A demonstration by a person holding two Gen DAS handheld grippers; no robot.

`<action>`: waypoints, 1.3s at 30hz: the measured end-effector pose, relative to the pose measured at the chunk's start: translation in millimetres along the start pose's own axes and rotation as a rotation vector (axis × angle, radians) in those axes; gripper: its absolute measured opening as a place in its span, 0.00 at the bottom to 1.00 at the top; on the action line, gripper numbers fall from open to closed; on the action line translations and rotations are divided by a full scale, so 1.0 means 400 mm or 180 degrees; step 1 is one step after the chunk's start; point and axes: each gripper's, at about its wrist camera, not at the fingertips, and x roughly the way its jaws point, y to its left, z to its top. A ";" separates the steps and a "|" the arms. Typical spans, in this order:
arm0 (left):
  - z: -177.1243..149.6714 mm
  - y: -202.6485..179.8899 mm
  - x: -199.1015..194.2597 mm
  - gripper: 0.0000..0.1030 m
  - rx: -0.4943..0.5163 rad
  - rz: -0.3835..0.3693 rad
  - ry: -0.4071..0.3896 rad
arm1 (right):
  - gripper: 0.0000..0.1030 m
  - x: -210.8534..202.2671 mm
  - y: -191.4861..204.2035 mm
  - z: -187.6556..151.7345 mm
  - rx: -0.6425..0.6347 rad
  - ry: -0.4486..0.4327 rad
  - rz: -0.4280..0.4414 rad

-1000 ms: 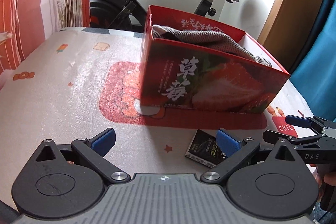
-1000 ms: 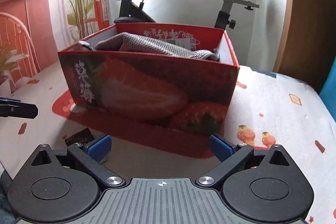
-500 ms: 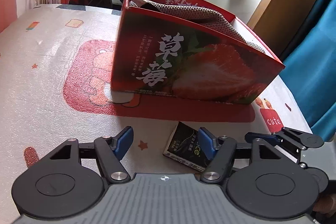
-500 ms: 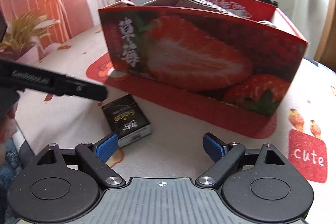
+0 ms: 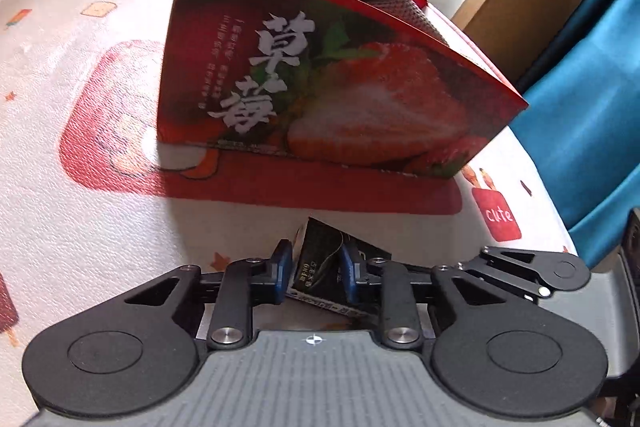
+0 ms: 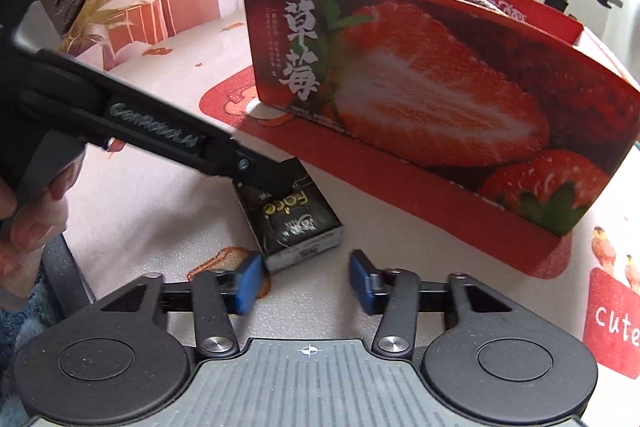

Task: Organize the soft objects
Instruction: 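Grasp the black snack packet with the left tool and lift it, then carry the black packet over the box and open the left tool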

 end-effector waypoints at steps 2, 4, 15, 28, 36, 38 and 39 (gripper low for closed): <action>-0.011 -0.008 0.005 0.26 -0.0012 -0.0058 0.0033 | 0.38 -0.002 -0.006 0.000 0.0028 -0.0014 0.0020; -0.021 -0.019 0.012 0.26 -0.0008 -0.0084 0.0049 | 0.38 -0.002 -0.012 -0.001 0.0043 -0.0023 0.0014; -0.026 -0.053 0.011 0.26 0.0039 0.0045 0.0026 | 0.37 -0.008 -0.016 -0.002 0.0055 -0.0037 0.0048; 0.041 -0.114 -0.109 0.26 0.0201 0.0066 -0.0359 | 0.37 -0.102 -0.015 0.071 -0.0030 -0.0361 0.0028; 0.115 -0.180 -0.184 0.26 0.0358 0.0098 -0.0652 | 0.37 -0.190 -0.025 0.154 -0.0226 -0.0646 -0.0070; 0.138 -0.193 -0.201 0.26 0.0406 0.0101 -0.0728 | 0.37 -0.206 -0.028 0.177 -0.0292 -0.0703 -0.0105; 0.152 -0.200 -0.209 0.26 0.0425 0.0094 -0.0770 | 0.37 -0.215 -0.031 0.191 -0.0327 -0.0734 -0.0125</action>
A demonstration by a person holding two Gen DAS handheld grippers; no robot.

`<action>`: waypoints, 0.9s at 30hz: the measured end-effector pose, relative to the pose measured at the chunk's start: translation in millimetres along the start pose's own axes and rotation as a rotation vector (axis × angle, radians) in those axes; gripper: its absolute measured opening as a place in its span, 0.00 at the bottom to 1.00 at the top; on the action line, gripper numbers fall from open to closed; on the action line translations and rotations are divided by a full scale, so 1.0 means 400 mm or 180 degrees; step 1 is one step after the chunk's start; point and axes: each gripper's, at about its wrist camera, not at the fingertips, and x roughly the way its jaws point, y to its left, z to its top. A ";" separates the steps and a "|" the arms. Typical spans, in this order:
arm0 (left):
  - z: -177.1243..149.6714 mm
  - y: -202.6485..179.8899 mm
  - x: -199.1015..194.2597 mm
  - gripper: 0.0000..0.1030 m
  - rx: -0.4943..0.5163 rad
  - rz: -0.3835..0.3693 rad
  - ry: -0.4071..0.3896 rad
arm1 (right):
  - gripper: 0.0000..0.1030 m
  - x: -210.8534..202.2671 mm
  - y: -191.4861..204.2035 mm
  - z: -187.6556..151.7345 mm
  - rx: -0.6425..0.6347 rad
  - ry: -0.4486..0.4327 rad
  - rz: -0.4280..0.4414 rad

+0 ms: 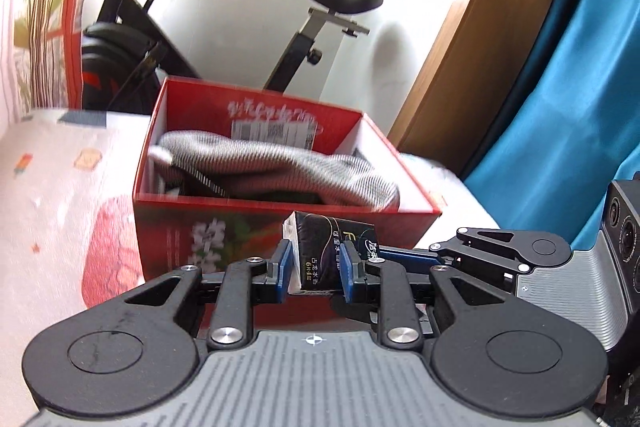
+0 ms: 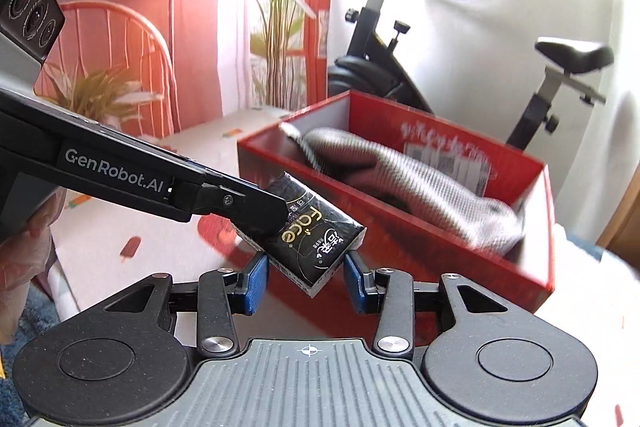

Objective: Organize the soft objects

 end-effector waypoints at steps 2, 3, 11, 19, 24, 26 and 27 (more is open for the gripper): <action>0.033 -0.005 -0.004 0.27 0.0011 -0.0018 -0.0072 | 0.37 -0.008 -0.012 0.030 -0.0060 -0.0069 -0.0025; 0.049 -0.005 0.000 0.27 0.0020 -0.0020 -0.0106 | 0.37 -0.011 -0.018 0.044 -0.0085 -0.0099 -0.0040; 0.191 0.021 0.097 0.27 -0.0017 -0.0061 -0.0152 | 0.37 0.043 -0.103 0.166 -0.0255 -0.0211 -0.0261; 0.233 0.089 0.236 0.27 -0.0320 -0.0071 0.0092 | 0.37 0.181 -0.197 0.191 -0.0144 -0.0018 -0.0330; 0.229 0.110 0.292 0.29 -0.0425 0.0003 0.0148 | 0.40 0.230 -0.226 0.176 0.0005 0.0034 -0.0412; 0.230 0.114 0.291 0.38 -0.0433 0.0129 0.0130 | 0.40 0.235 -0.237 0.170 0.0089 0.0004 -0.0495; 0.230 0.117 0.284 0.47 -0.0447 0.0207 0.0129 | 0.41 0.235 -0.244 0.165 0.0124 0.0010 -0.0524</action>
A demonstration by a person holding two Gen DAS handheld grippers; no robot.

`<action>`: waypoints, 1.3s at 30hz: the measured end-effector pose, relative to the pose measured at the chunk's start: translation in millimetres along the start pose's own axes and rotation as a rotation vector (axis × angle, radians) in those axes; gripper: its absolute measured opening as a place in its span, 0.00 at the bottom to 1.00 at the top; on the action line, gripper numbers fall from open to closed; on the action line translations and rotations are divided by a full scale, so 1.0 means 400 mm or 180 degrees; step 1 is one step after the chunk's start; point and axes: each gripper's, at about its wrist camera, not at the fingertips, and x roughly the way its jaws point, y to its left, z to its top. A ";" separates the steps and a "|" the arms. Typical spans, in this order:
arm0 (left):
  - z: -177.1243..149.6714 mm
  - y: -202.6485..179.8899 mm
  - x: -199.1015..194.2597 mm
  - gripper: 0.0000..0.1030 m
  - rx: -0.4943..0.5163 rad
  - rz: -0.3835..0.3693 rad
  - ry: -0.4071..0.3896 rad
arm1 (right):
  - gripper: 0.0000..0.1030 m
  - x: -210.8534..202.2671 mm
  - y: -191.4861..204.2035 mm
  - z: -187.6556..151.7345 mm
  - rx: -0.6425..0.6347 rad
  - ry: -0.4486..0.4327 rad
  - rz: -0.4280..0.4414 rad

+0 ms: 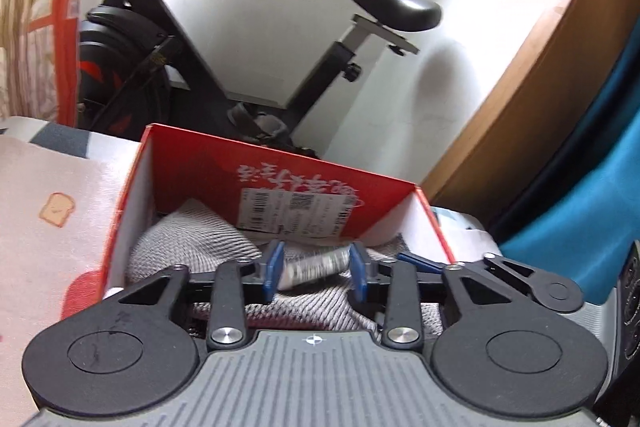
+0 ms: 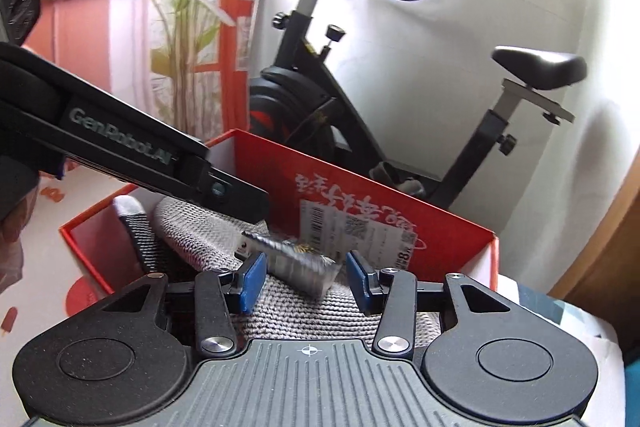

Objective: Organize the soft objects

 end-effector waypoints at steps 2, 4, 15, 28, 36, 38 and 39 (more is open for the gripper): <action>-0.001 0.000 -0.021 0.57 0.0055 0.0090 -0.0070 | 0.42 -0.003 -0.010 -0.008 0.0035 0.0011 -0.0019; 0.001 -0.001 -0.052 0.62 0.0138 0.0175 -0.0160 | 0.51 -0.012 -0.017 -0.013 0.0053 0.0021 -0.0079; 0.026 -0.030 -0.248 1.00 0.0432 0.0620 -0.0560 | 1.00 -0.155 -0.036 0.026 0.0334 -0.0236 -0.0281; -0.003 -0.150 -0.542 1.00 0.0751 0.1307 -0.1024 | 1.00 -0.438 -0.025 0.116 0.0681 -0.0596 -0.0319; -0.036 -0.258 -0.756 1.00 0.0761 0.1359 -0.1445 | 1.00 -0.668 0.023 0.126 0.0770 -0.0882 -0.0361; -0.047 -0.280 -0.798 1.00 0.0784 0.1308 -0.1458 | 1.00 -0.724 0.038 0.125 0.0787 -0.0946 -0.0415; -0.056 -0.292 -0.817 1.00 0.0816 0.1301 -0.1448 | 1.00 -0.749 0.045 0.125 0.0787 -0.0968 -0.0435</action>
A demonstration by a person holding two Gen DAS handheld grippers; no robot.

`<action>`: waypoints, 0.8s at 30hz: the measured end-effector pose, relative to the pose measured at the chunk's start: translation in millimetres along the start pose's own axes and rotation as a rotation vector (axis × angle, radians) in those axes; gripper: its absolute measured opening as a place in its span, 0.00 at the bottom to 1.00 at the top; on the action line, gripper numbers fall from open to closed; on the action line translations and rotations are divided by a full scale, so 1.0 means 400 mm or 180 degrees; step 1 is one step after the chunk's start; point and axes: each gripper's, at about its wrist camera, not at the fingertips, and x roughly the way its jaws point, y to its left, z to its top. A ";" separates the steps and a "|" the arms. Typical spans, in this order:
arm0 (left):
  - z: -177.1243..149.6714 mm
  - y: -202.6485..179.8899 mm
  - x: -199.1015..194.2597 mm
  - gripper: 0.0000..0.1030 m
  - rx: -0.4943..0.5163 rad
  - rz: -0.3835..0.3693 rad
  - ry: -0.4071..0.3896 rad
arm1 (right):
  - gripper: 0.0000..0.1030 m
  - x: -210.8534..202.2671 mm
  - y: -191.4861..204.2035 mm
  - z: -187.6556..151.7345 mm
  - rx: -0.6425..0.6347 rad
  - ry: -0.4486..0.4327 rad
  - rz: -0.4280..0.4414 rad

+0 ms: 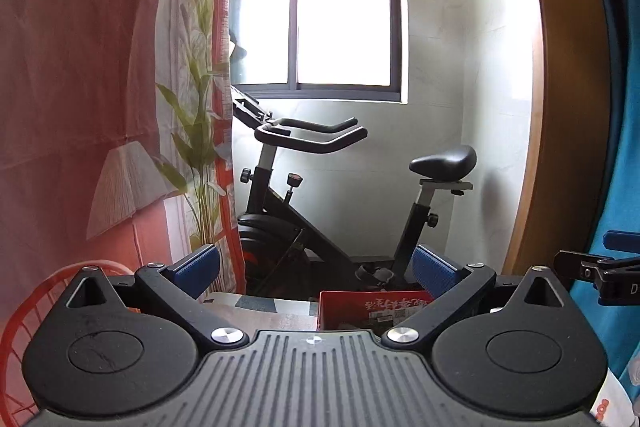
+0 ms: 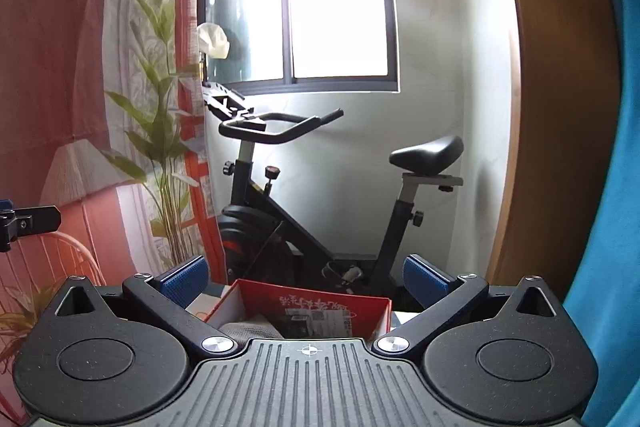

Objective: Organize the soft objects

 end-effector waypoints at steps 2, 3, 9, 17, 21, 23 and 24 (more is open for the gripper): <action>0.003 -0.009 -0.041 1.00 0.0053 0.0000 0.0025 | 1.00 -0.054 0.011 0.009 0.0000 -0.0048 -0.0012; 0.001 -0.014 -0.064 1.00 0.0077 0.0003 0.0025 | 1.00 -0.079 0.018 0.012 -0.0007 -0.0063 -0.0010; -0.029 -0.032 -0.178 1.00 0.0013 0.0011 0.0009 | 1.00 -0.197 0.067 0.018 -0.0010 -0.0094 -0.0014; -0.061 -0.039 -0.272 1.00 0.0038 0.0190 -0.0003 | 1.00 -0.283 0.133 -0.013 -0.0024 -0.0059 -0.0005; -0.056 -0.019 -0.271 1.00 0.0011 0.0299 -0.0028 | 1.00 -0.292 0.149 -0.019 -0.0105 -0.0037 -0.0034; -0.054 -0.008 -0.268 1.00 -0.0038 0.0312 -0.0017 | 1.00 -0.291 0.151 -0.016 -0.0115 -0.0055 -0.0067; -0.053 -0.006 -0.267 1.00 -0.0044 0.0319 -0.0012 | 1.00 -0.292 0.152 -0.015 -0.0108 -0.0063 -0.0077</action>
